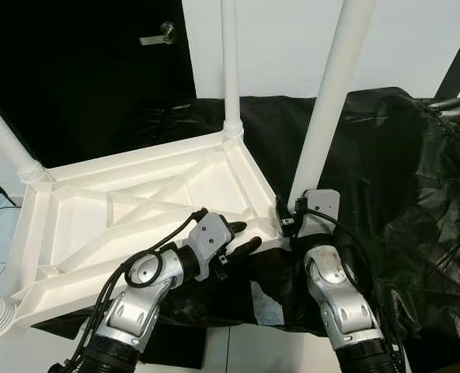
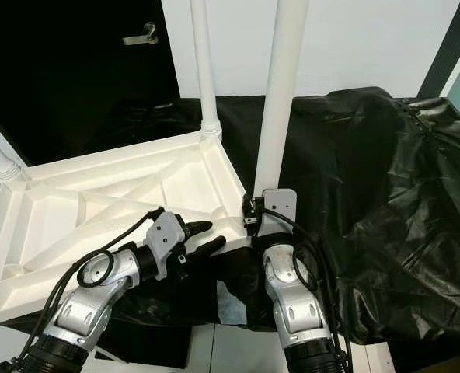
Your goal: Building children table
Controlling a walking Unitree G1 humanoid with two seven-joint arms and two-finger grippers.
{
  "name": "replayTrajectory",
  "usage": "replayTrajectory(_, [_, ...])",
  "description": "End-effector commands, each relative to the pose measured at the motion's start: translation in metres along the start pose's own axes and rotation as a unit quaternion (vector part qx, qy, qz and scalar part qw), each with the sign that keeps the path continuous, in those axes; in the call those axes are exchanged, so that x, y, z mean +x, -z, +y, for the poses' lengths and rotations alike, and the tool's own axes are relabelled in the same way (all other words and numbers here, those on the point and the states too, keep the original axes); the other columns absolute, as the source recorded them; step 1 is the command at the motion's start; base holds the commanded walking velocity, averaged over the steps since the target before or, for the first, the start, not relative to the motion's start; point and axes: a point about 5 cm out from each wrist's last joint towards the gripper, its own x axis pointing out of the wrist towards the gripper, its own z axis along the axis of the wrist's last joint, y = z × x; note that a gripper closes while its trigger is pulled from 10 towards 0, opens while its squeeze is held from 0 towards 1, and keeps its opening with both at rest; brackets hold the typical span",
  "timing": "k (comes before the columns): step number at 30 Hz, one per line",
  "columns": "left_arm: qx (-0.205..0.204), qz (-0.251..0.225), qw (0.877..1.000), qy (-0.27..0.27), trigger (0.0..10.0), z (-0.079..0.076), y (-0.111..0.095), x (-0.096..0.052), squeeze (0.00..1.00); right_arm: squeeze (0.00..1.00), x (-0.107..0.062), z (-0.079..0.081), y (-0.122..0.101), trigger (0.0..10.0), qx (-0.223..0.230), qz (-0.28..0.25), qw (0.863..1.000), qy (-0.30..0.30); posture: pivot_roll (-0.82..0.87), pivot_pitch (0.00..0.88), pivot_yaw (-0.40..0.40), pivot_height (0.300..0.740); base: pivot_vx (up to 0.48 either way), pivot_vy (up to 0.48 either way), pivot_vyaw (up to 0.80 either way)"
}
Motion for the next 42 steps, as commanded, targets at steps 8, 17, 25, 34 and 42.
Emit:
replayTrajectory(8, [0.003, 0.009, 1.0, 0.004, 10.0, -0.002, 0.003, -0.001, 0.0, 0.07, -0.007, 0.0, 0.018, 10.0, 0.008, 0.047, 0.999, 0.021, -0.04, 0.0, 0.04, 0.74, 0.0, 0.0, 0.0])
replayTrajectory(17, [0.002, 0.024, 1.0, -0.01, 10.0, 0.002, 0.009, -0.003, 0.0, 1.0, -0.02, -0.032, 0.01, 10.0, -0.01, -0.002, 0.993, -0.114, -0.05, 0.0, 0.05, 0.74, 0.0, 0.0, 0.0])
replayTrajectory(25, [0.004, 0.025, 1.0, -0.012, 10.0, 0.003, 0.009, -0.002, 0.0, 0.0, -0.007, -0.042, 0.001, 10.0, -0.037, -0.009, 0.969, -0.244, -0.05, 0.0, 0.054, 0.74, 0.0, 0.0, 0.0])
replayTrajectory(34, [0.01, 0.018, 1.0, -0.018, 10.0, 0.009, 0.006, 0.001, 0.0, 0.0, 0.022, -0.029, -0.007, 10.0, -0.08, -0.003, 0.931, -0.356, -0.04, 0.0, 0.052, 0.74, 0.0, 0.0, 0.0])
replayTrajectory(42, [0.011, 0.016, 0.999, -0.03, 10.0, 0.011, 0.005, -0.002, 0.0, 0.0, 0.025, -0.027, 0.002, 0.0, -0.089, 0.017, 0.92, -0.381, -0.01, 0.0, 0.037, 0.74, 0.0, 0.0, 0.0])
